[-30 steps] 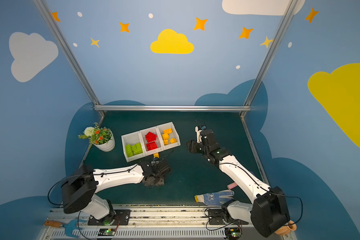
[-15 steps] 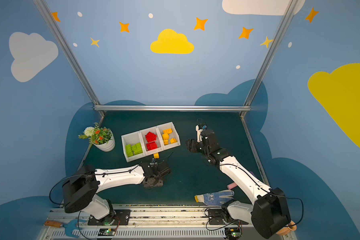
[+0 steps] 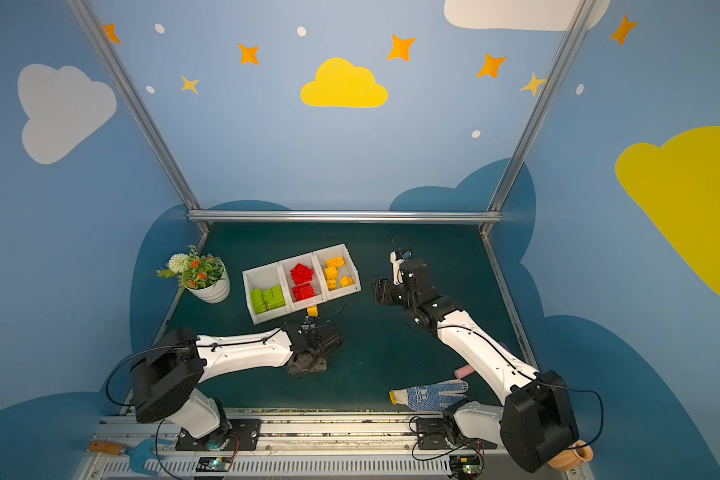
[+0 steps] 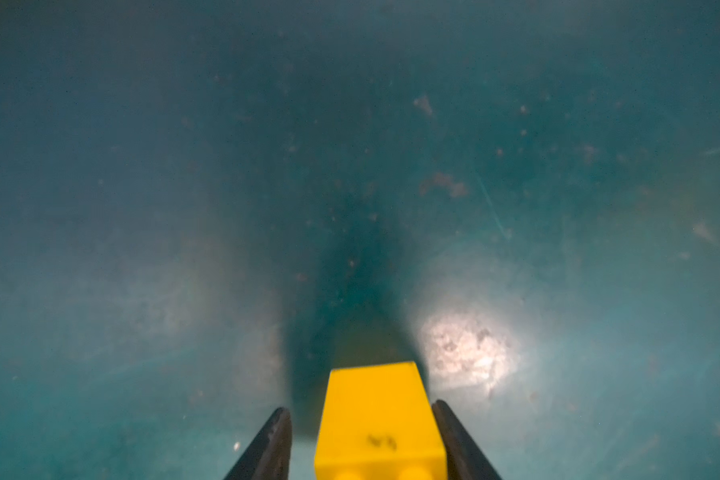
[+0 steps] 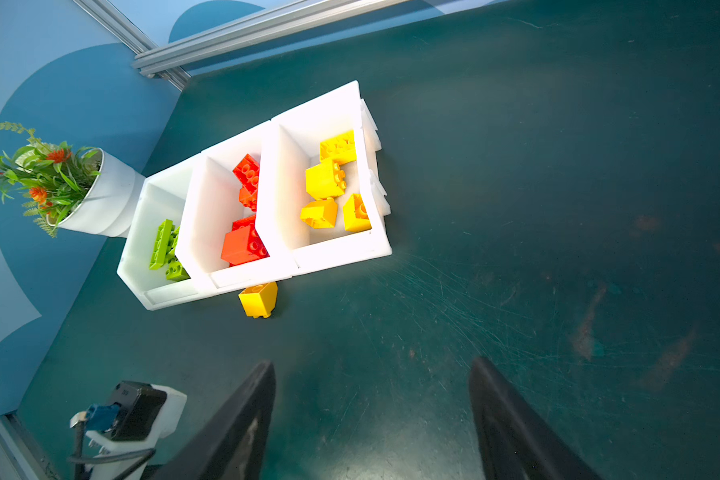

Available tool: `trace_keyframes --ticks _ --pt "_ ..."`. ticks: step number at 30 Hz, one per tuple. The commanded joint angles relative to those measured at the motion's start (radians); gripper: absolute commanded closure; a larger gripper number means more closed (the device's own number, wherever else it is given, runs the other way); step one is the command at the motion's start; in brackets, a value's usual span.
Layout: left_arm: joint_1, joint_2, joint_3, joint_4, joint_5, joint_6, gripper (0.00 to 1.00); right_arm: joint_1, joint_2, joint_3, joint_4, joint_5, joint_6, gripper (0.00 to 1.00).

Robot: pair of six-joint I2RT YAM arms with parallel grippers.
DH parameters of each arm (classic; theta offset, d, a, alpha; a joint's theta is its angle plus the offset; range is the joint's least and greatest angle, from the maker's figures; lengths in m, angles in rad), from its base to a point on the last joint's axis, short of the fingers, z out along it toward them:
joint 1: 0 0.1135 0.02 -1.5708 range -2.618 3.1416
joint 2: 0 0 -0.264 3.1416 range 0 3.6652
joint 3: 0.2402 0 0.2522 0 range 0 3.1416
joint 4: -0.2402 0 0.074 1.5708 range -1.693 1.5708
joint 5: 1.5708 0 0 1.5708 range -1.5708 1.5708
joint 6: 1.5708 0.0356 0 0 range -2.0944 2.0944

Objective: Sort the legos into containers by color

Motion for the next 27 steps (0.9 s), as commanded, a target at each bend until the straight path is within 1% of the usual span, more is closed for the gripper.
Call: trace_keyframes --ticks 1,5,9,13,19,23,27 --pt "0.010 0.011 0.024 0.001 -0.015 0.014 0.51 0.001 0.005 -0.001 0.015 -0.011 -0.009 0.29" --pt "0.016 0.004 0.021 0.014 -0.018 0.019 0.59 0.001 0.001 -0.004 0.014 -0.005 -0.010 0.29" --pt "0.018 -0.017 0.005 0.061 -0.027 0.033 0.67 0.002 0.004 -0.006 0.018 -0.009 -0.009 0.28" --pt "0.023 -0.024 0.006 0.078 -0.034 0.041 0.71 0.001 0.013 -0.006 0.018 -0.022 -0.006 0.28" --pt "0.045 -0.043 0.025 0.080 -0.034 0.067 0.73 0.002 0.001 -0.011 0.016 -0.029 0.000 0.28" --pt "0.093 -0.068 0.055 0.093 -0.007 0.107 0.72 0.004 -0.015 -0.052 0.028 -0.042 0.021 0.28" --pt "0.140 -0.060 0.131 0.078 -0.006 0.177 0.72 0.020 -0.024 -0.121 0.069 -0.057 0.055 0.29"
